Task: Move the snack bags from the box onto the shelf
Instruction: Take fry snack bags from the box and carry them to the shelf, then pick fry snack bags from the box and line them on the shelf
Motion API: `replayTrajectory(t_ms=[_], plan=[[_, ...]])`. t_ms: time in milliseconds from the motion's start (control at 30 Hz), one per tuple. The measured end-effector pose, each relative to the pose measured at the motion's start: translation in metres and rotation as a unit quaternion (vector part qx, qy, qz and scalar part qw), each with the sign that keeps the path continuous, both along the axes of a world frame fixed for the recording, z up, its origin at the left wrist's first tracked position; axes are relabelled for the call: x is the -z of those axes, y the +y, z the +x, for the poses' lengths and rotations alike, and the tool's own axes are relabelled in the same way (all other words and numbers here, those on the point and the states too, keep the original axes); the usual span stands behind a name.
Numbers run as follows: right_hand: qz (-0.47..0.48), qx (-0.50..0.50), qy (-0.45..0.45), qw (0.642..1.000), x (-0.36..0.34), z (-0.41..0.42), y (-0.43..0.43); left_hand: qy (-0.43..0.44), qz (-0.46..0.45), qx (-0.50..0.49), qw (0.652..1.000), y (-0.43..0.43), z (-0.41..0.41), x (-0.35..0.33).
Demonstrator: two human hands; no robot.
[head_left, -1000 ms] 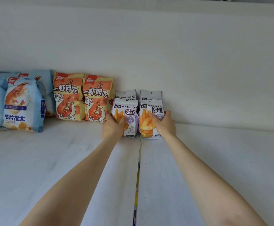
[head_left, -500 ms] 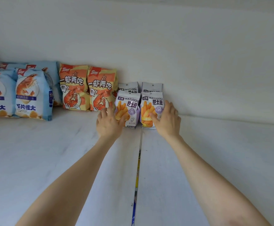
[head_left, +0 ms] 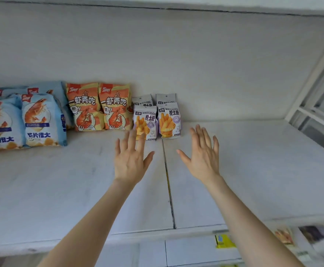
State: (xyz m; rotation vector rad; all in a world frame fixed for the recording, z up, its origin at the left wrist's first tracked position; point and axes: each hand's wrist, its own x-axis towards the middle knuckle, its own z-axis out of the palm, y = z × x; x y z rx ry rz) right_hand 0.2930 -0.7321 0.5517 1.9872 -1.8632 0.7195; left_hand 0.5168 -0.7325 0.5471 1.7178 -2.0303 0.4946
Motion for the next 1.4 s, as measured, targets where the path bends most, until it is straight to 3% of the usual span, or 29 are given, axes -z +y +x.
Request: replayTrajectory(t_ms=[533,767,967,1400], plan=[[0.055,0.122,0.009,0.991,0.000,0.006,0.262,0.000,0.037,0.165,0.986,0.200,-0.013,0.002],[0.057,0.216,-0.010,0.975,0.015,0.023,0.417,0.003,0.045,0.295,0.954,0.296,-0.022,0.013],[0.092,0.347,-0.037,0.932,0.051,0.066,0.547,-0.030,0.098,0.401,0.910,0.376,-0.009,0.043],[0.195,0.566,-0.141,0.788,0.115,0.144,0.791,-0.105,0.177,0.598,0.774,0.566,-0.021,0.104]])
